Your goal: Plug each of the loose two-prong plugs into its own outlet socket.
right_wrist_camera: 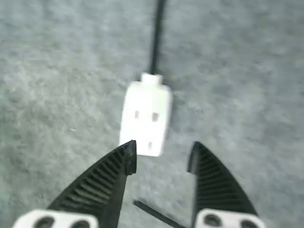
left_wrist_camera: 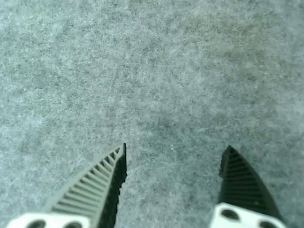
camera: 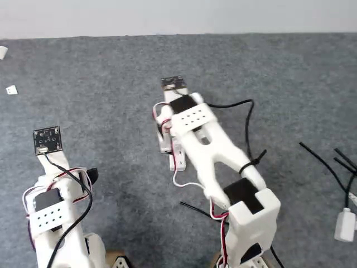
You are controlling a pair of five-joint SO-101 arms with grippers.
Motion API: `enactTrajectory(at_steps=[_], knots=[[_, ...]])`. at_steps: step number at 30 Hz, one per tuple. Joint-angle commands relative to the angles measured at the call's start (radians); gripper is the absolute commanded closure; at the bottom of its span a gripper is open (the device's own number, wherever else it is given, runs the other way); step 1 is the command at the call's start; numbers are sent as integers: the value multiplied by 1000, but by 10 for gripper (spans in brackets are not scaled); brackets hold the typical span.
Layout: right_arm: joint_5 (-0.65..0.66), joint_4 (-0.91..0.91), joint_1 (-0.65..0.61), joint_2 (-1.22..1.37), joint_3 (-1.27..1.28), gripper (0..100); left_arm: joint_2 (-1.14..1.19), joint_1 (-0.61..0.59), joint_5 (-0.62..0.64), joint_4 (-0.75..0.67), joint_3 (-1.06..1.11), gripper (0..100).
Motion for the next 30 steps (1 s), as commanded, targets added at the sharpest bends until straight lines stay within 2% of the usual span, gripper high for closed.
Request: enactTrajectory(at_steps=[1, 5, 10, 16, 21, 27, 30], knots=[[48, 65, 42, -197, -41, 859, -18, 38, 2, -31, -4, 702], [100, 70, 113, -441, 84, 862, -23, 64, 0, -32, 15, 702], [209, -18, 341, -708, 364, 863, -18, 68, 0, -32, 15, 702], [233, -105, 634, -929, 686, 863, -17, 104, 0, -34, 16, 702], [261, -44, 763, -1010, 848, 859, -17, 104, 0, -34, 16, 702], [600, 77, 877, -941, 908, 858, -17, 104, 0, -55, 24, 702], [783, 77, 963, -852, 914, 858, -17, 104, 0, -61, 28, 702]])
